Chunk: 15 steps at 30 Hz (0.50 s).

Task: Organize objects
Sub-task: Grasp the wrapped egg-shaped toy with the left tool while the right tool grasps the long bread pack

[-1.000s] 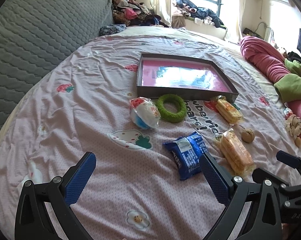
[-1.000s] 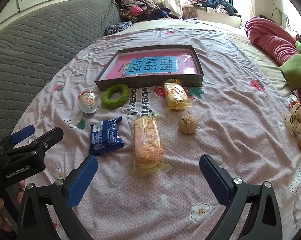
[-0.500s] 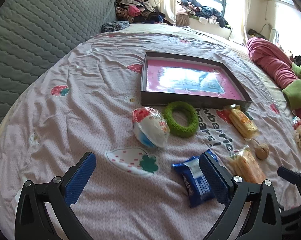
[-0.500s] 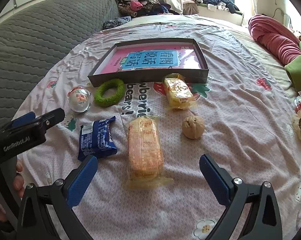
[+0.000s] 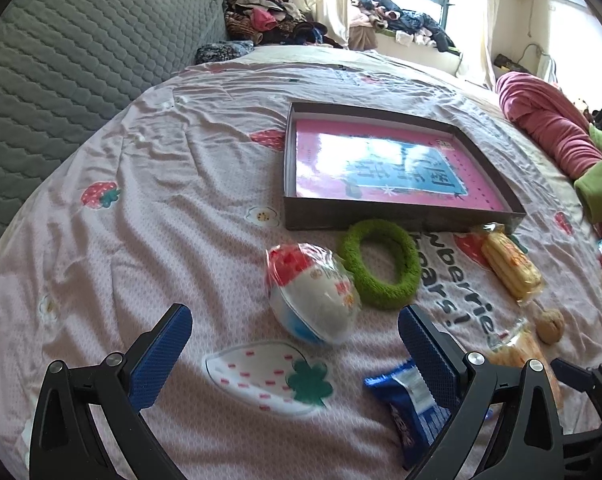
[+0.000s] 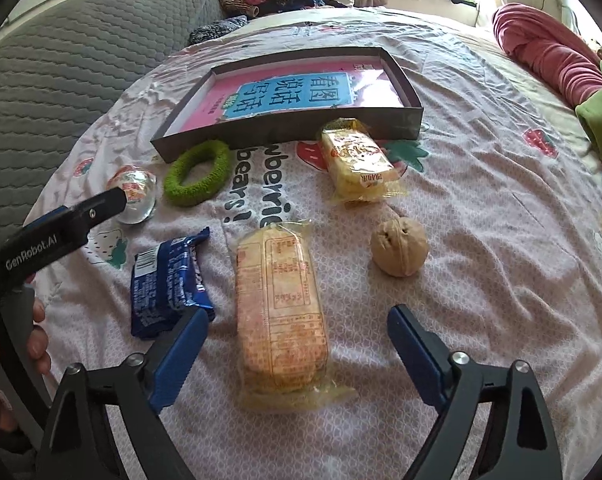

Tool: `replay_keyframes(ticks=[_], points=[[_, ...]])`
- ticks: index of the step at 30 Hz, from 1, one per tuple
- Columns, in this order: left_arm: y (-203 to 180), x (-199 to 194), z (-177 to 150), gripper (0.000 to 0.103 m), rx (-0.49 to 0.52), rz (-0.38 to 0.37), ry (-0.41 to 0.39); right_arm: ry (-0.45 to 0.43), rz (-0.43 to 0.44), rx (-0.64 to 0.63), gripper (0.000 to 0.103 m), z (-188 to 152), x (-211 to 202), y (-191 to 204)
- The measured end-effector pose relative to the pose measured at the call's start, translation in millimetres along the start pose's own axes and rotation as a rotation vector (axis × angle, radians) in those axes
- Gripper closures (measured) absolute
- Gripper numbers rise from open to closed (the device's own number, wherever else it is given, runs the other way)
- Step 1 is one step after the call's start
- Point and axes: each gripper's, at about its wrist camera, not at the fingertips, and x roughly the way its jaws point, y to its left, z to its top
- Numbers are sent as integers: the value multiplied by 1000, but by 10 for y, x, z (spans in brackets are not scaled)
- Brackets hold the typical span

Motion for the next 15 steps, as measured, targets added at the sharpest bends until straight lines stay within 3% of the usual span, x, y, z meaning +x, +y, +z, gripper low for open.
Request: replay_keyframes(ticks=[9,15], points=[[22,178,64,0,-1,30,10,6,-28,-26,36,18,51,39],[-22,252,62,12,19,36,31,12,-40,-37,44,23,66,52]])
